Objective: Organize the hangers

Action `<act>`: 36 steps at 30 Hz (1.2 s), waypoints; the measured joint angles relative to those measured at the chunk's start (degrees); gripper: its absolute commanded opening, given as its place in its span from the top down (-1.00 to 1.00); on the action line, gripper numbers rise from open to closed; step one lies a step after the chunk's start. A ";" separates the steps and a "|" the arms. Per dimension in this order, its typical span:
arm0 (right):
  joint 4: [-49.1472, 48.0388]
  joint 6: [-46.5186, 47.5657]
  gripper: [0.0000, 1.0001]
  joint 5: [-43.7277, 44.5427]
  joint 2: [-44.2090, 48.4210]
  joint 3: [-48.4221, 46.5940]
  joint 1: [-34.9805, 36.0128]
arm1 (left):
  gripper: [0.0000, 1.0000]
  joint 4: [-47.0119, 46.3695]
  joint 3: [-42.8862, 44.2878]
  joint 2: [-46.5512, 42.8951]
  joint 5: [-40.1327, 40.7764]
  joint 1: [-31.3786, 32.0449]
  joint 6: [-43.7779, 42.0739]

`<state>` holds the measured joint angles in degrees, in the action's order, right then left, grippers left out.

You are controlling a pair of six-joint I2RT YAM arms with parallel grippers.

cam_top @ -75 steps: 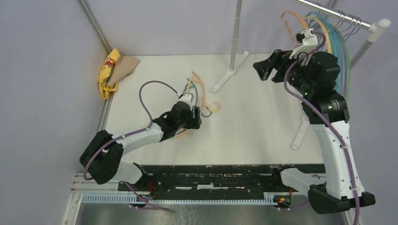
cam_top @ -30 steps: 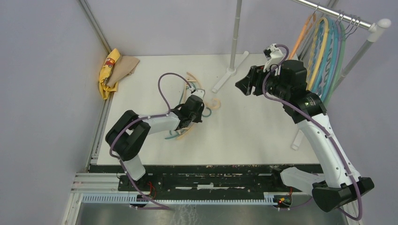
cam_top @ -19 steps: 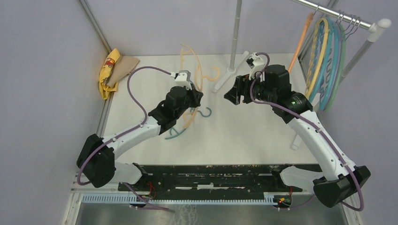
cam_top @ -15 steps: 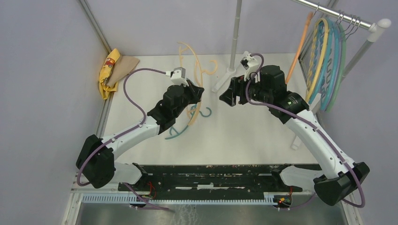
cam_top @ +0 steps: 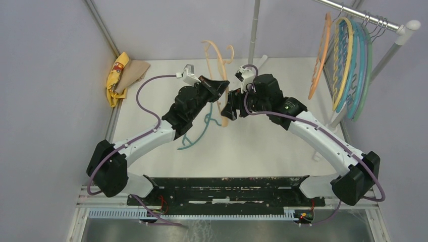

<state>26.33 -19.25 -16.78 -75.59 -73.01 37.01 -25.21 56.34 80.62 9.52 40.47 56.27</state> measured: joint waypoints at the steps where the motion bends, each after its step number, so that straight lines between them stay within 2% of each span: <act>1: -0.09 0.00 -0.55 0.35 -0.48 0.07 0.11 | 0.94 -0.59 0.17 0.00 -0.31 0.00 0.76; 6: -0.92 0.00 -0.51 2.05 -2.03 0.70 0.26 | 0.94 -2.47 0.72 0.02 -1.20 0.00 4.37; 9: -2.16 -0.07 -0.39 3.26 -2.25 1.88 0.28 | 0.94 -3.15 1.01 0.02 -2.12 0.00 6.05; 10: -2.34 -0.07 -0.31 3.43 -2.27 2.01 0.37 | 0.94 -3.39 1.01 0.02 -2.27 0.00 6.47; 11: -2.75 -0.20 -0.14 3.80 -2.27 2.25 0.37 | 0.94 -3.65 1.01 0.02 -2.54 0.00 6.78; 16: -4.48 -0.61 0.92 4.07 -2.86 2.36 0.81 | 0.94 -4.83 0.92 0.02 -2.62 -0.17 8.79; 20: -5.44 -1.25 0.98 4.63 -3.45 2.89 1.22 | 0.90 -4.90 0.28 0.00 -2.75 -0.48 8.79; 21: -5.64 -1.29 0.98 5.35 -3.41 3.23 1.27 | 0.41 -4.83 0.26 0.00 -2.80 -0.48 8.74; 23: -5.79 -1.18 0.98 6.47 -2.97 4.11 1.38 | -0.71 -3.89 0.26 0.00 -3.30 -0.48 8.02; 24: -5.64 -1.07 0.98 7.89 -2.60 4.61 1.60 | -0.98 -3.30 0.28 -0.13 -3.82 -0.48 7.19; 29: -2.29 -0.90 0.98 17.38 0.22 6.62 0.66 | -0.98 1.14 0.39 -3.91 -7.02 -0.46 0.70; 36: 3.93 -0.48 0.98 27.10 8.48 6.49 0.46 | -0.98 9.40 -1.68 -16.63 -6.71 -0.48 -9.51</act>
<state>30.26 -19.73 10.33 -67.11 -66.52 37.47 -15.81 54.65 63.99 2.81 39.99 46.76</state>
